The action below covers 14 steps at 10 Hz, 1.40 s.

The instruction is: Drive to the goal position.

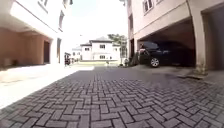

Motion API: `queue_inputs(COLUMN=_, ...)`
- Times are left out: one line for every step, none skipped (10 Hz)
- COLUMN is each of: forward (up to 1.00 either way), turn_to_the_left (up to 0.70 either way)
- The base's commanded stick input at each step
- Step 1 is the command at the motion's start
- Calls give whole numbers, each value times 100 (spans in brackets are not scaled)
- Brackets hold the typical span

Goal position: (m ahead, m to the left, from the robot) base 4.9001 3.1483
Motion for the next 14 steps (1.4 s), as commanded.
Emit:
queue_inputs(forward=50, turn_to_the_left=0)
queue_inputs(forward=50, turn_to_the_left=0)
queue_inputs(forward=50, turn_to_the_left=0)
queue_inputs(forward=50, turn_to_the_left=0)
queue_inputs(forward=50, turn_to_the_left=0)
queue_inputs(forward=50, turn_to_the_left=0)
queue_inputs(forward=50, turn_to_the_left=0)
queue_inputs(forward=50, turn_to_the_left=0)
queue_inputs(forward=50, turn_to_the_left=0)
queue_inputs(forward=50, turn_to_the_left=0)
queue_inputs(forward=50, turn_to_the_left=0)
queue_inputs(forward=50, turn_to_the_left=0)
queue_inputs(forward=50, turn_to_the_left=0)
queue_inputs(forward=50, turn_to_the_left=0)
